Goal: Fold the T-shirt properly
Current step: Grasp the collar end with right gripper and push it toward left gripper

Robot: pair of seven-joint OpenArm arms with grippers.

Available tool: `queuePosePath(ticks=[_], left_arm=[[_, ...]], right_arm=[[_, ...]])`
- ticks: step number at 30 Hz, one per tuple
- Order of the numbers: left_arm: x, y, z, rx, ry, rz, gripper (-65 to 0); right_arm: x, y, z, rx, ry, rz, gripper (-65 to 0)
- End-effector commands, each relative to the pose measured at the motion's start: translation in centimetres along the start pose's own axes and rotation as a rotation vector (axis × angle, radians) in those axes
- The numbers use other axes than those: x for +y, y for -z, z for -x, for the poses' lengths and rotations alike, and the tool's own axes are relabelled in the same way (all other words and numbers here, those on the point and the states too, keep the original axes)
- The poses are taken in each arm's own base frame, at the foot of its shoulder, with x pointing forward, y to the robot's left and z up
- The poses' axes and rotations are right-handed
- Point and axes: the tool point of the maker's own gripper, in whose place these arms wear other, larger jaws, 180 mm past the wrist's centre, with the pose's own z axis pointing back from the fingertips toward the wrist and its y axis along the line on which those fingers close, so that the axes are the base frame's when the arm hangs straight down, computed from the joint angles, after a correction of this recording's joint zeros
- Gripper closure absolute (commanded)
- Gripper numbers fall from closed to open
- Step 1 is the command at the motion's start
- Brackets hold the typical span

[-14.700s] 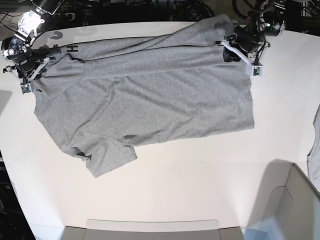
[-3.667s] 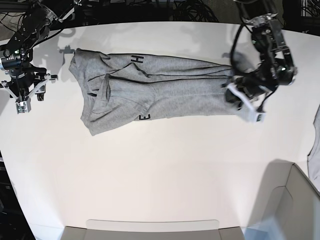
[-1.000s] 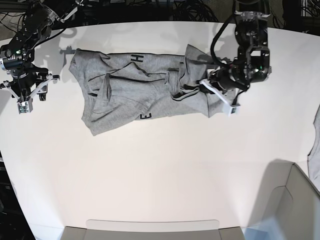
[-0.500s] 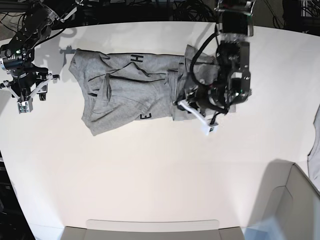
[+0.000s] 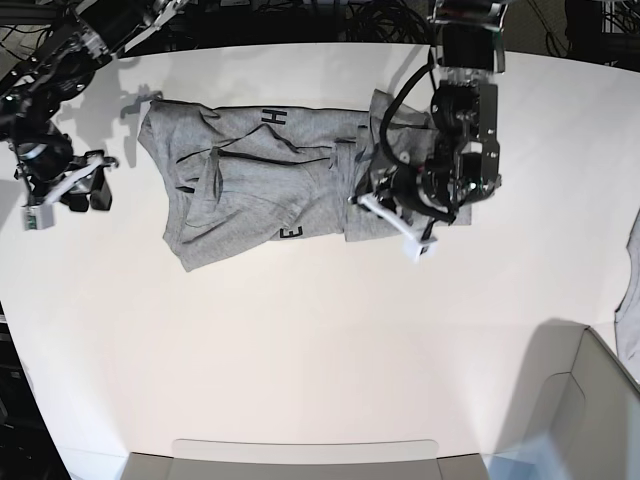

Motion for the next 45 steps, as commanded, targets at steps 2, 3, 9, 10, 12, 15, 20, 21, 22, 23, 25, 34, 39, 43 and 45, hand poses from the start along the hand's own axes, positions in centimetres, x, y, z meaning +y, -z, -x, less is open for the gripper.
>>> queuePosePath(ticks=[2, 3, 9, 10, 12, 15, 20, 21, 22, 23, 25, 34, 39, 43, 45], left_arm=[[-1.1, -0.5, -1.6, -0.045, 0.012, 0.028, -3.0], [-0.9, -0.4, -1.0, -0.035, 0.006, 0.025, -3.0], [-0.2, -0.1, 0.4, -0.008, -0.009, 0.015, -3.0], [-0.2, -0.1, 0.4, -0.008, -0.009, 0.015, -3.0], [-0.2, -0.1, 0.4, -0.007, -0.007, 0.016, -3.0], [-0.3, -0.1, 0.5, -0.005, -0.003, 0.015, -3.0], [-0.3, -0.1, 0.5, -0.005, -0.003, 0.015, -3.0], [-0.3, -0.1, 0.5, -0.005, -0.004, 0.015, -3.0], [-0.3, -0.1, 0.5, -0.005, -0.004, 0.015, -3.0], [-0.2, -0.1, 0.4, -0.006, -0.006, 0.015, -3.0], [-0.2, -0.1, 0.5, -0.004, -0.005, 0.014, -3.0], [0.7, -0.1, 1.3, 0.013, -0.007, -0.004, -2.9], [1.2, -0.4, 1.9, 0.022, -0.012, -0.013, -2.9], [-0.5, -2.7, 1.2, -0.059, 0.041, 0.014, -2.9], [-1.7, -4.2, 0.5, -0.114, 0.078, 0.030, -2.9]], right_arm=[[-1.0, 0.5, -0.4, -0.041, 0.064, -0.067, -24.9], [-1.4, 1.0, 0.2, -0.037, 0.106, -0.106, -24.9], [-3.0, 4.4, 5.8, 0.098, 0.363, -0.260, -24.9], [-2.5, 4.9, 6.5, 0.129, 0.366, -0.280, -24.9], [-1.1, 5.5, 7.5, 0.187, 0.339, -0.316, -24.9], [0.8, 6.3, 8.2, 0.237, 0.304, -0.360, -24.9], [3.9, 7.5, 8.9, 0.253, 0.319, -0.427, -24.9], [4.5, 7.7, 9.2, 0.257, 0.327, -0.438, -24.9], [5.3, 8.0, 9.5, 0.267, 0.326, -0.454, -24.9], [6.1, 8.2, 9.7, 0.280, 0.317, -0.472, -24.9], [7.6, 8.6, 10.1, 0.311, 0.289, -0.508, -24.9], [13.5, 9.7, 11.5, 0.394, 0.220, -0.636, -24.9], [15.5, 10.2, 11.8, 0.423, 0.139, -0.666, -14.2], [15.4, 10.8, 10.8, 0.384, 0.129, -0.652, 0.0], [15.3, 11.1, 9.9, 0.367, 0.118, -0.649, 0.0]])
